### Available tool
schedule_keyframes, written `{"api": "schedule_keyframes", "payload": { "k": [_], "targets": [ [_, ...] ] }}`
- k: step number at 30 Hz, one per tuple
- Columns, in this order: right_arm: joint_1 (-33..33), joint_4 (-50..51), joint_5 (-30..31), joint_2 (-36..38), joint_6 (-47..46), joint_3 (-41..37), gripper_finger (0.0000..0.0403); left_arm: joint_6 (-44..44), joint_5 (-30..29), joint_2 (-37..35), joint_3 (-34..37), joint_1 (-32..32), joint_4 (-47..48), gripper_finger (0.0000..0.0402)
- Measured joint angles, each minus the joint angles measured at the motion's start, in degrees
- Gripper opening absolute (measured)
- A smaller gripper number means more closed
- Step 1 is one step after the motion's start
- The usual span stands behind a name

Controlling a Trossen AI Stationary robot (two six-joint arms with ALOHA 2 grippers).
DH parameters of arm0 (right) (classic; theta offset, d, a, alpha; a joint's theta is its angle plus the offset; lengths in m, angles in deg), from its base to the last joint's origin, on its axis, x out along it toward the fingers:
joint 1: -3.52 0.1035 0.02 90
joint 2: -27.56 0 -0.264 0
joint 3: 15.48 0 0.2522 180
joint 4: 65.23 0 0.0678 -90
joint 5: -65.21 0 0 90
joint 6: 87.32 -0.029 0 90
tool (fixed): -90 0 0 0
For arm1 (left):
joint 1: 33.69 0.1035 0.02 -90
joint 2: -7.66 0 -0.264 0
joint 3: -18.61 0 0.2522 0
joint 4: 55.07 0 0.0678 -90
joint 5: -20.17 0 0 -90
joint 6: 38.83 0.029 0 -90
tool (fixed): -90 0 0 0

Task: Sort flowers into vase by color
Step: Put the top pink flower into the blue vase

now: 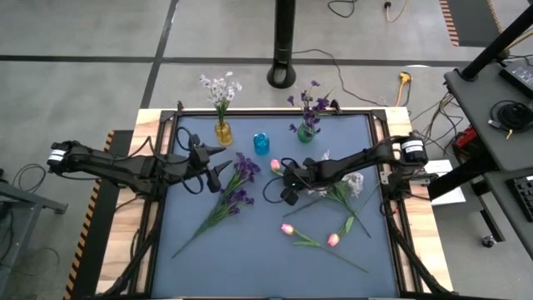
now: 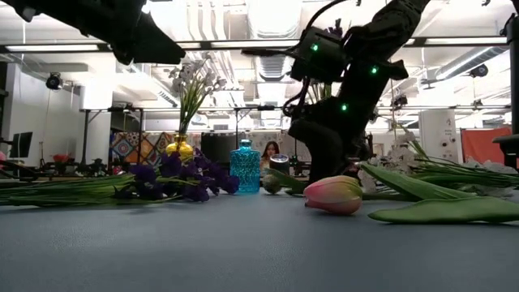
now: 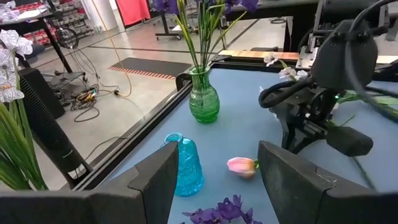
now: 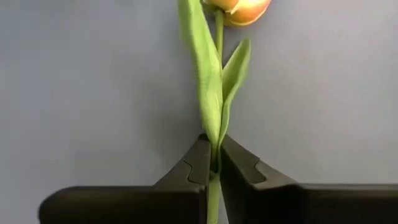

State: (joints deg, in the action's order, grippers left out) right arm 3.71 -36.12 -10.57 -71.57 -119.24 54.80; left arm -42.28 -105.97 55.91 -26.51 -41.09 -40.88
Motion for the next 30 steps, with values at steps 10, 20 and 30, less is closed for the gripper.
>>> {"api": "schedule_keyframes", "payload": {
  "k": [10,20,30],
  "targets": [
    [2.94,-13.61,4.56,8.28,6.17,0.75,0.0017,-0.6,0.05,-0.02,0.07,0.0,4.84,0.0204],
    [2.79,-38.13,10.37,8.61,19.44,0.78,0.0018,-2.01,0.06,-0.11,0.09,0.0,7.75,0.0204],
    [1.42,-69.48,10.45,8.17,34.77,0.78,0.0018,-2.01,0.09,-0.24,0.09,-0.02,9.11,0.0204]
  ]
}}
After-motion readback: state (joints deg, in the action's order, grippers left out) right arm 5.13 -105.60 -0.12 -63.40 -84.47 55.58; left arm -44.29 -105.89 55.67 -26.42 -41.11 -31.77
